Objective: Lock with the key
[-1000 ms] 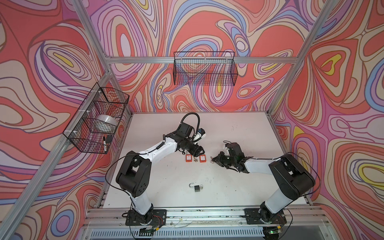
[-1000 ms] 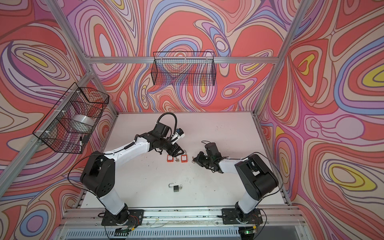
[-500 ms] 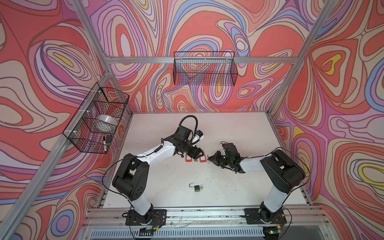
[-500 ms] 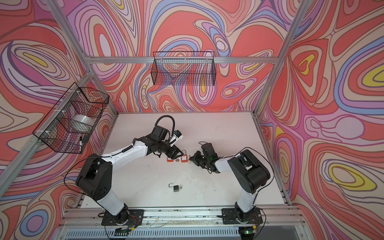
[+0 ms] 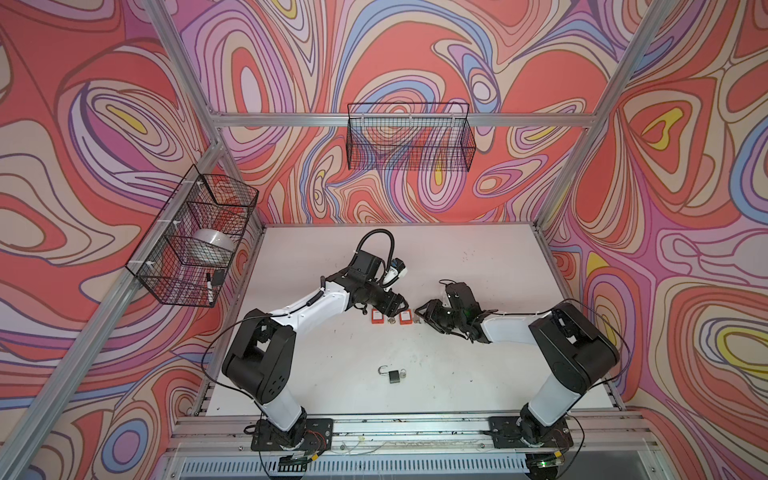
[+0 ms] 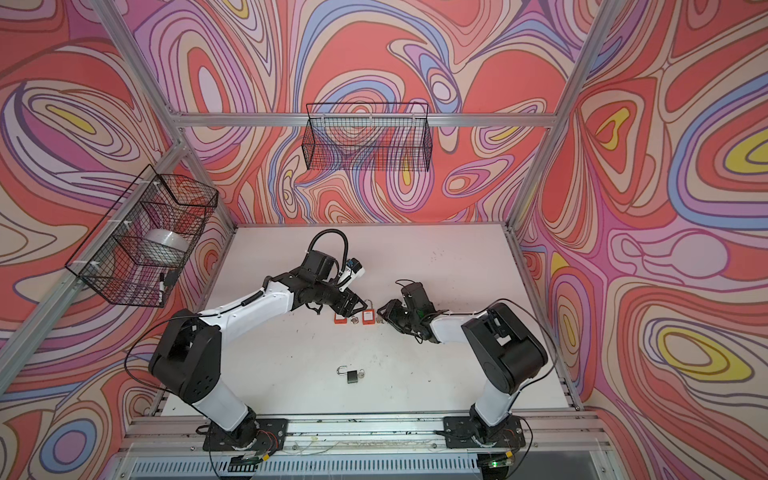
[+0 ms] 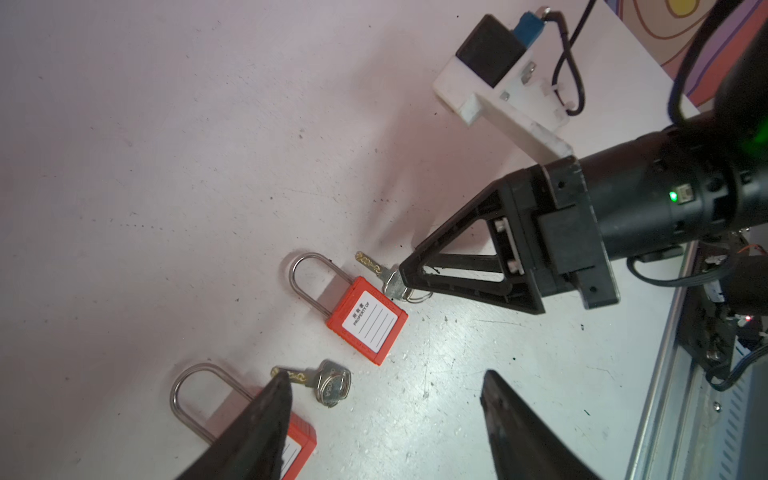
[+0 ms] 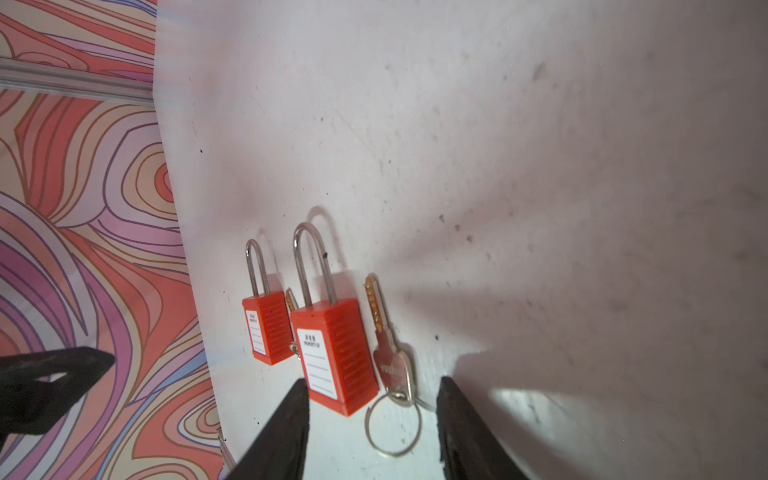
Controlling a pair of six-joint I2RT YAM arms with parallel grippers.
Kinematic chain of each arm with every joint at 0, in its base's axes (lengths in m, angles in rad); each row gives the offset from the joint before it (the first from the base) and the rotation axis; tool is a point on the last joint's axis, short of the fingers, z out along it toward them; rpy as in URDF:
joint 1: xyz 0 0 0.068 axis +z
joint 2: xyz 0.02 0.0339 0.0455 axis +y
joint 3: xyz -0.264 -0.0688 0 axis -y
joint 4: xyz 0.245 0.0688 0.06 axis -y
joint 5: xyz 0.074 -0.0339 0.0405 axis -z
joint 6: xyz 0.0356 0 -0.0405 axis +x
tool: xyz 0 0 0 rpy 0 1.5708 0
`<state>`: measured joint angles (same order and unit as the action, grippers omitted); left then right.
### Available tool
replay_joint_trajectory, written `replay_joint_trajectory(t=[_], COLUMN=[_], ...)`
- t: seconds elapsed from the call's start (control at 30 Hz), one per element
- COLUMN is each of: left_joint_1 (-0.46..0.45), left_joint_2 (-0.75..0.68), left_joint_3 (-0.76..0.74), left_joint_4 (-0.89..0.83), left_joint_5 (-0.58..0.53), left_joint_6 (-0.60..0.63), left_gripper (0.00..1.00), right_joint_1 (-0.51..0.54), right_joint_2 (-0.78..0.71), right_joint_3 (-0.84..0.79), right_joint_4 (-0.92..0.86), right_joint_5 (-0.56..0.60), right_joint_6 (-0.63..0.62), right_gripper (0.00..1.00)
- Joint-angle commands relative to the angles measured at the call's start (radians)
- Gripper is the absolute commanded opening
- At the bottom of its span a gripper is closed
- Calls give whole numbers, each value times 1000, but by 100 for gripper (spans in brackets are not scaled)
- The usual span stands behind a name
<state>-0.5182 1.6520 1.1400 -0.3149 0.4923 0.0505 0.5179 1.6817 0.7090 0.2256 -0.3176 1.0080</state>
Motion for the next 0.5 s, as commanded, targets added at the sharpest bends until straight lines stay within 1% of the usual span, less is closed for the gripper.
replay_joint_trajectory(t=[0.0, 0.07, 0.2, 0.27, 0.33, 0.4, 0.47], left_joint_1=[30, 58, 124, 159, 192, 213, 236], left_joint_2=[-27, -35, -76, -96, -119, -137, -143], left_joint_3=[-11, -28, -109, -145, -178, -204, -215], left_joint_4=[22, 43, 209, 265, 313, 346, 352], left_joint_5=[35, 67, 112, 121, 124, 121, 123], left_joint_6=[-95, -153, -291, -353, -400, -426, -456], left_gripper=[74, 74, 74, 74, 74, 74, 74], right_joint_1=[4, 4, 5, 4, 9, 35, 80], right_joint_2=[-68, -100, -145, -162, -180, -211, -241], right_joint_3=[42, 58, 72, 66, 53, 32, 13], right_joint_4=[-151, -201, -261, -250, -226, -209, -210], right_joint_5=[67, 86, 89, 32, -46, -75, -72], right_joint_6=[-164, -260, -410, -497, -611, -740, -896], right_gripper=[55, 56, 61, 62, 64, 70, 71])
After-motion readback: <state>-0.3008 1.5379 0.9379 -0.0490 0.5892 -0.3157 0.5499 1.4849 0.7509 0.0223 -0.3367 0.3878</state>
